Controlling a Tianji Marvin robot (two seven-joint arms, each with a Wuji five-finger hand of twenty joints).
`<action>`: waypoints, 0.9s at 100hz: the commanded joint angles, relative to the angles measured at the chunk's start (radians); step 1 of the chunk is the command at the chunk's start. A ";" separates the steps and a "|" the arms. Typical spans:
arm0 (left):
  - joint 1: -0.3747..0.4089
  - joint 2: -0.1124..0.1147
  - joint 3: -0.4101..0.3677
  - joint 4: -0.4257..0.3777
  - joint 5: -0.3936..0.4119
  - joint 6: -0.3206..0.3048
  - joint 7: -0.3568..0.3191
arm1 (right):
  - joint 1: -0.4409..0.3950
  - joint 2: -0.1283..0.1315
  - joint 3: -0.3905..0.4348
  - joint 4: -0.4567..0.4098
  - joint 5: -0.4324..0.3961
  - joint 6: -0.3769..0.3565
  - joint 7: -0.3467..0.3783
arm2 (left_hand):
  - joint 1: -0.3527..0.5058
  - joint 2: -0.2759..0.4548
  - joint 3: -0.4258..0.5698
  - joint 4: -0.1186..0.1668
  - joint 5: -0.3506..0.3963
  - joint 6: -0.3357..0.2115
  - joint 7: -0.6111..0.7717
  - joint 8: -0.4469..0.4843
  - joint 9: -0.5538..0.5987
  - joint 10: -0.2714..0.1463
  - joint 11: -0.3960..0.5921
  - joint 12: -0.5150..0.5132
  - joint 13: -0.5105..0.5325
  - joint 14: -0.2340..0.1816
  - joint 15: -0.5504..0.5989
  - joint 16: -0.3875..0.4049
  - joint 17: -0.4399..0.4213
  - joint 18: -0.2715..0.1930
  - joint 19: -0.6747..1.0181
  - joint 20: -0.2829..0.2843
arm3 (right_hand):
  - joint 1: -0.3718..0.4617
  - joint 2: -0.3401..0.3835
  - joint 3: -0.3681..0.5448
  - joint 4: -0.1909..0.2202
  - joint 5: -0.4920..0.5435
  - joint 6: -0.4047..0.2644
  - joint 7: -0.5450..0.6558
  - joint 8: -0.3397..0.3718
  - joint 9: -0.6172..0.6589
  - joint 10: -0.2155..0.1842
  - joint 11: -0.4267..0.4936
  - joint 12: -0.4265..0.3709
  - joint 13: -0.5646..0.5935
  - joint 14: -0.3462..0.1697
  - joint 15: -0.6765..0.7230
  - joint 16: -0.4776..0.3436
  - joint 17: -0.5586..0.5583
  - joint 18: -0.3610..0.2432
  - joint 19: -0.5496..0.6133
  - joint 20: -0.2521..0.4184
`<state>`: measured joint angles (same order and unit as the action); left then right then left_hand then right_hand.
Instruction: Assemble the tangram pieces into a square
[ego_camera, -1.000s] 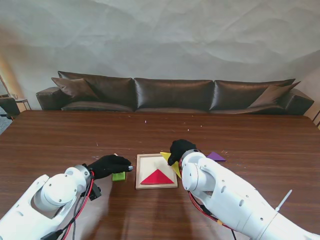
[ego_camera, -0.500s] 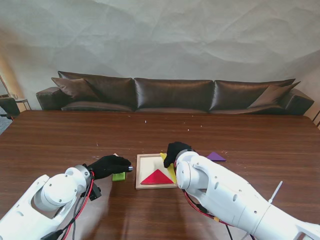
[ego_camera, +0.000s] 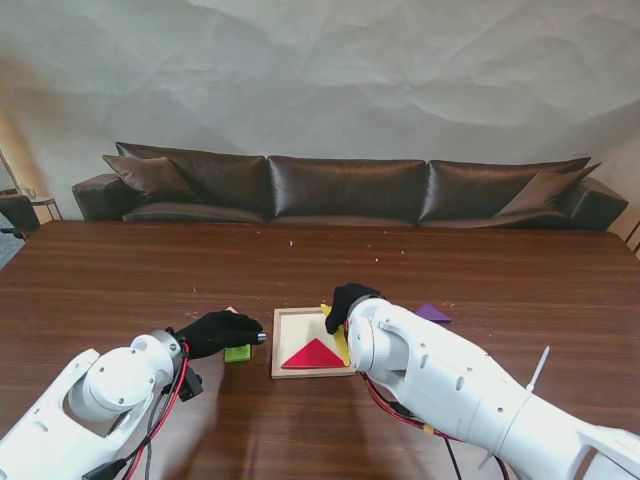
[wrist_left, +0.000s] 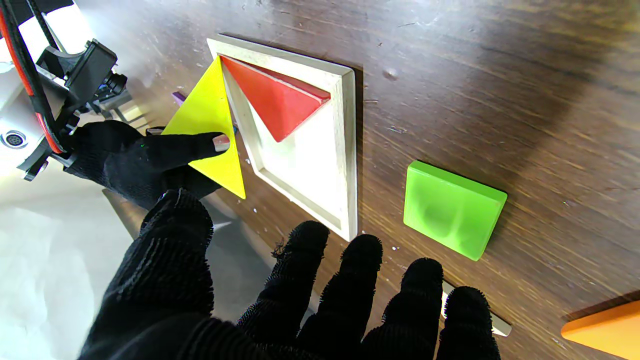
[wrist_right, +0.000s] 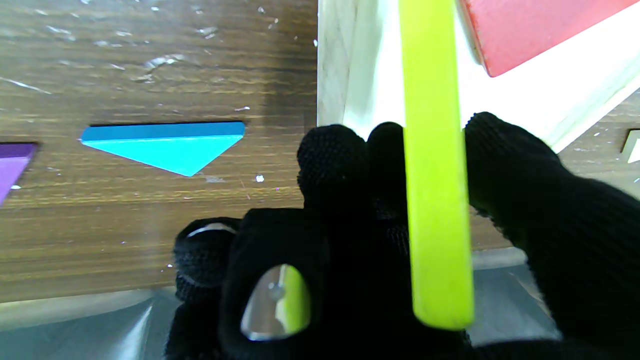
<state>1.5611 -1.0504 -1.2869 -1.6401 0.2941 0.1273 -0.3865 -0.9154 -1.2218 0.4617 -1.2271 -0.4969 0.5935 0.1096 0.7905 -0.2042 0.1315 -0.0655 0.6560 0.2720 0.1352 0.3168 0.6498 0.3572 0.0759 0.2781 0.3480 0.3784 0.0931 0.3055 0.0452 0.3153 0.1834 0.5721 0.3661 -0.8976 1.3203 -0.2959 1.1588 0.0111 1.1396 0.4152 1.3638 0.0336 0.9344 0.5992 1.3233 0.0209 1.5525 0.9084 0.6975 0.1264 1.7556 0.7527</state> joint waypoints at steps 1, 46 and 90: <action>0.000 -0.001 0.001 0.000 -0.003 0.003 -0.021 | 0.004 -0.010 -0.006 0.007 0.000 0.004 0.013 | 0.002 0.046 0.009 0.028 0.011 0.002 0.001 -0.005 0.020 0.007 0.004 0.003 0.012 0.011 0.010 0.015 -0.004 -0.018 -0.011 0.009 | -0.006 -0.001 0.044 0.034 0.105 0.107 0.012 0.017 0.095 0.092 0.084 0.017 0.001 -0.232 0.043 0.017 0.478 -0.044 0.125 0.035; -0.002 0.000 0.002 0.001 0.001 0.004 -0.026 | 0.033 -0.032 -0.057 0.055 -0.016 0.002 -0.001 | 0.003 0.047 0.009 0.028 0.012 0.003 0.001 -0.004 0.020 0.008 0.004 0.003 0.012 0.012 0.010 0.015 -0.004 -0.017 -0.011 0.009 | -0.041 -0.015 0.039 0.048 0.113 0.063 0.004 -0.010 0.094 0.072 0.078 0.001 0.002 -0.265 0.055 0.028 0.484 -0.078 0.161 0.036; -0.003 0.001 0.004 0.003 -0.001 0.006 -0.028 | 0.057 -0.051 -0.088 0.103 -0.008 -0.001 -0.001 | 0.004 0.046 0.009 0.028 0.013 0.003 0.002 -0.004 0.021 0.010 0.004 0.003 0.013 0.012 0.010 0.015 -0.005 -0.017 -0.011 0.009 | -0.087 0.034 -0.003 0.080 0.100 0.029 -0.020 -0.005 0.095 0.051 0.035 -0.024 0.003 -0.302 0.041 0.026 0.488 -0.112 0.176 0.033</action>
<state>1.5571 -1.0490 -1.2831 -1.6369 0.2951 0.1295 -0.3947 -0.8587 -1.2643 0.3755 -1.1312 -0.5085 0.5950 0.0952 0.7905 -0.2042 0.1316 -0.0655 0.6517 0.2725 0.1352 0.3094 0.6501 0.3572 0.0759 0.2781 0.3480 0.3785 0.0931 0.3055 0.0452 0.3153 0.1834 0.5721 0.3198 -0.8912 1.3194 -0.2454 1.1809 -0.0144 1.1287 0.4161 1.3649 0.0213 0.9494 0.5946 1.3233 0.0068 1.5673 0.9200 0.6956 0.0844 1.7708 0.7527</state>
